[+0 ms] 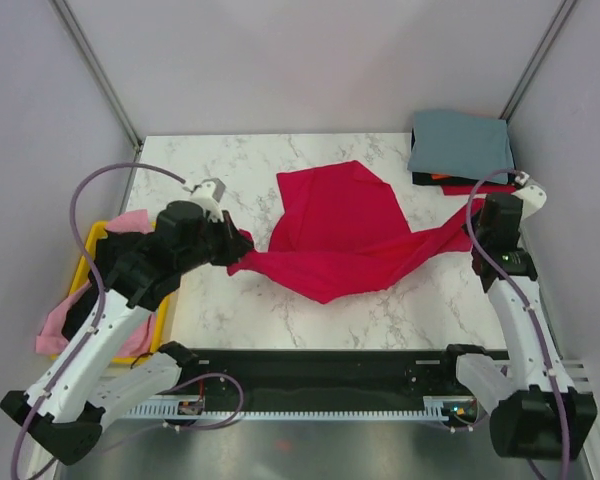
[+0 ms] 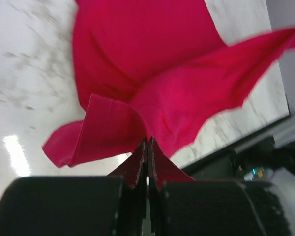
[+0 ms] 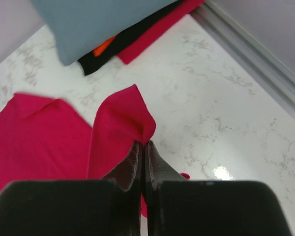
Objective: Fold and stack the t-shirts
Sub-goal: Flatten the tshirt out
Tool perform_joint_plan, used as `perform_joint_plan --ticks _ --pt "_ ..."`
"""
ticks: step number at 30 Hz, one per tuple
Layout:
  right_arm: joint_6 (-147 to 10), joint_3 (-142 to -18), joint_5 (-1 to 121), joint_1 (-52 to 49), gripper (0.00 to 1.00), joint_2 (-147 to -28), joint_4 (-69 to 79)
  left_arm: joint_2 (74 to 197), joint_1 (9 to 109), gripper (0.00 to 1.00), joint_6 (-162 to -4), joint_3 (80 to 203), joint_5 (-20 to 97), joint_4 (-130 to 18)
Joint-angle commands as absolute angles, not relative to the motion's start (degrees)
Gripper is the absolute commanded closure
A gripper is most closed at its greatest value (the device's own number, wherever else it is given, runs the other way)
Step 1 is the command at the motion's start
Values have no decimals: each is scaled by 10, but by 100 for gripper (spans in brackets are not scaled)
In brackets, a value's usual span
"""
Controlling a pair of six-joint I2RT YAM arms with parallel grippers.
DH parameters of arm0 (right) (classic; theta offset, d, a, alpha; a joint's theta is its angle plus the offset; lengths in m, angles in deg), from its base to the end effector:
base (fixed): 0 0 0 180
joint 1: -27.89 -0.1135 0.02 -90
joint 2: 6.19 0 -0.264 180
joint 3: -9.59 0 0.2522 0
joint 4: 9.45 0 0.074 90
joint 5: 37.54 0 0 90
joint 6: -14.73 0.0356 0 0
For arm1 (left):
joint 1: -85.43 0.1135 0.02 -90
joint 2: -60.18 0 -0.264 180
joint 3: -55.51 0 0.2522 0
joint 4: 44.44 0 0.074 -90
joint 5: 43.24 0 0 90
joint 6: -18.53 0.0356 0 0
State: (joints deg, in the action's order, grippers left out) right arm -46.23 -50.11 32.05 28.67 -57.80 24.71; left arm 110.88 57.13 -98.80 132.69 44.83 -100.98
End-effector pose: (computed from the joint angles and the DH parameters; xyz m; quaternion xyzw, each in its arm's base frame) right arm 0.2020 -0.0152 0.3087 0.3055 0.7827 -0.0186 0.5420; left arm 0.1521 -0.0832 0.3754 0.0157 0.8661 -0.2460 0.4350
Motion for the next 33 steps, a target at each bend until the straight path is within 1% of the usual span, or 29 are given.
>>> perform_joint_plan --ticks 1,2,3,4,5,6,7,8,9,10,11,12,13,14,16,17,19,20,21,22,23,24,25,26,27,30,31,32,33 --pt "-449 -541 316 389 99 -622 190 1108 486 98 -1100 1273 383 -957" --pt "-434 -539 347 419 100 -642 181 1110 463 98 -1108 1265 408 -952" --pt "-428 -537 399 474 94 -654 158 1112 441 98 -1117 1259 424 -950" --pt "-427 -536 427 498 83 -669 145 1115 402 98 -1142 1246 438 -947" --pt "-426 -542 435 515 38 -708 144 1117 383 98 -1160 1237 457 -942" --pt "-423 -550 444 547 17 -730 149 1119 365 98 -1179 1226 463 -932" --pt "-420 -569 500 562 9 -752 155 1126 326 98 -1204 1202 464 -894" --pt "-416 -579 523 573 2 -779 164 1135 305 98 -1214 1192 461 -868" --pt "-419 -583 539 579 2 -780 171 1152 284 91 -1221 1183 458 -849" --pt "-423 -580 556 579 2 -772 171 1169 245 75 -1223 1187 454 -818" --pt "-425 -575 555 577 2 -739 171 1209 226 58 -1217 1195 451 -812" --pt "-430 -569 552 573 2 -717 178 1225 192 25 -1212 1223 461 -816" --pt "-432 -563 535 566 2 -694 186 1236 184 10 -1196 1238 466 -819" --pt "-434 -563 528 555 2 -653 198 1249 183 1 -1185 1252 466 -825" --pt "-429 -563 518 503 2 -620 234 1252 190 0 -1148 1309 510 -864" --pt "-425 -561 523 464 2 -596 246 1257 199 0 -1131 1331 552 -902" --pt "-416 -547 521 420 2 -576 273 1272 271 2 -1082 1386 561 -930" --pt "-413 -539 512 380 2 -558 287 1284 305 5 -1066 1397 536 -939" --pt "-409 -516 517 364 2 -549 289 1315 368 11 -1038 1419 525 -939" --pt "-404 -503 524 349 2 -534 289 1336 393 14 -1027 1431 524 -939" --pt "-399 -489 538 318 2 -527 285 1364 415 18 -1017 1447 525 -938" --pt "-393 -463 541 301 2 -521 282 1424 449 25 -998 1487 527 -936" --pt "-384 -450 543 285 2 -510 276 1463 460 28 -988 1511 537 -935" --pt "-380 -437 542 246 2 -506 263 1497 468 35 -977 1567 543 -935" --pt "-377 -416 539 228 2 -503 253 1571 484 37 -953 1599 549 -941" --pt "-374 -387 542 167 2 -501 222 1665 524 37 -930 1715 548 -947" --pt "-374 -380 546 153 2 -502 215 1719 534 38 -920 1745 532 -948" --pt "-376 -371 551 126 2 -500 194 1751 543 39 -912 1775 527 -948" --pt "-375 -348 554 114 2 -497 181 1777 557 42 -890 1836 520 -948"
